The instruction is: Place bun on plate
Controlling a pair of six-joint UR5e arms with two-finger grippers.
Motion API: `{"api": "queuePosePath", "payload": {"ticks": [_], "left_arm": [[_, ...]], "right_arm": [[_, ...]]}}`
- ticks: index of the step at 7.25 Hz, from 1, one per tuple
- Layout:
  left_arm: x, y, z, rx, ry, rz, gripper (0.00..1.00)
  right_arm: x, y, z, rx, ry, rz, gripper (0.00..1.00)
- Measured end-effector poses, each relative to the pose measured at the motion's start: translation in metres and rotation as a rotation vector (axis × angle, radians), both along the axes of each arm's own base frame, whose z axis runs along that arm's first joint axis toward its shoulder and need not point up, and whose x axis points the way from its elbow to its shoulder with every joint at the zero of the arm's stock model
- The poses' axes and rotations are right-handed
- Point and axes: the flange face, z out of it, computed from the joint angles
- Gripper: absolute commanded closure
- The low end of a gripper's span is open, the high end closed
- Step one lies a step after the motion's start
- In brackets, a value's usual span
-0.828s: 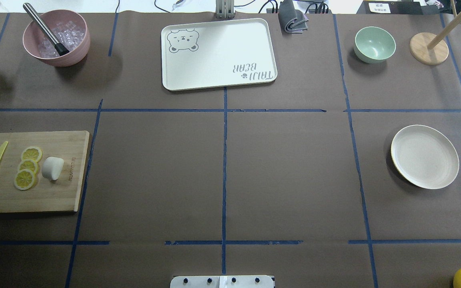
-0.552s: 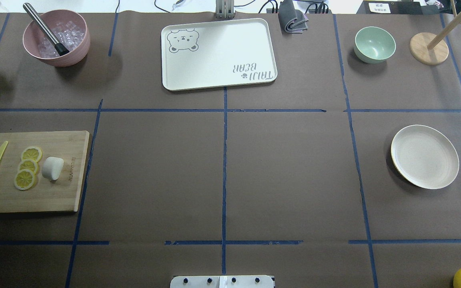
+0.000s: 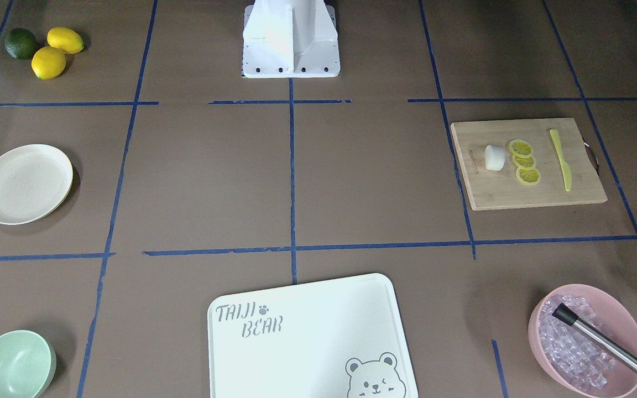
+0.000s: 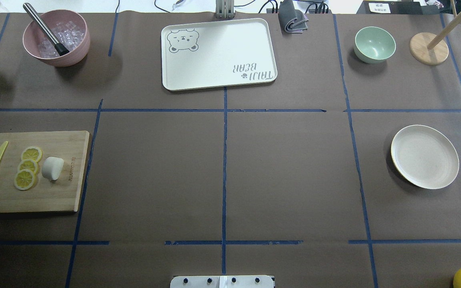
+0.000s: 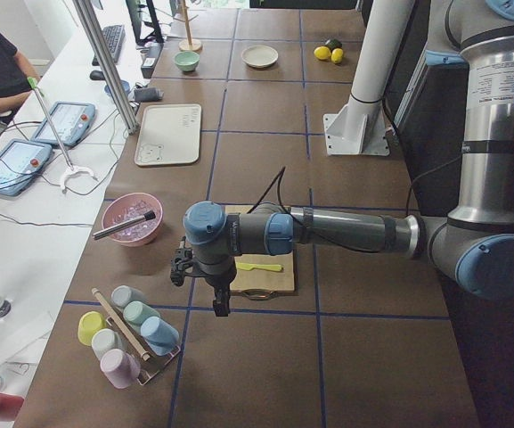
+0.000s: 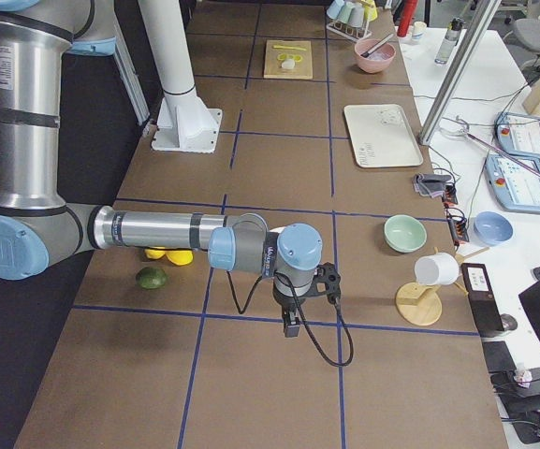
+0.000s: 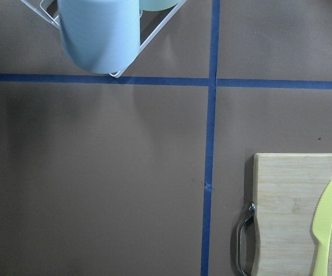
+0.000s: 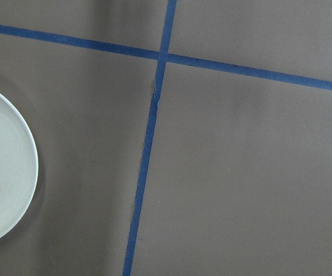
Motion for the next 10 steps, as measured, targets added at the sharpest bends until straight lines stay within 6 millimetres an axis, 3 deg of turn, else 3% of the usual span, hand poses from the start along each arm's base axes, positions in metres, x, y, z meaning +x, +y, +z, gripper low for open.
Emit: {"api": "queuePosePath", "payload": {"ticks": [4, 10], "left_arm": [[-0.0007, 0.0021, -0.0113, 0.024, -0.008, -0.001, 0.00], [-0.0023, 0.0091, -0.0080, 0.026, -0.035, -0.001, 0.00]], "right_arm": [[-0.0001, 0.0004, 0.0002, 0.003, -0.003, -0.003, 0.00], [-0.0092, -0.0019, -0.0036, 0.007, -0.027, -0.017, 0.00]]}}
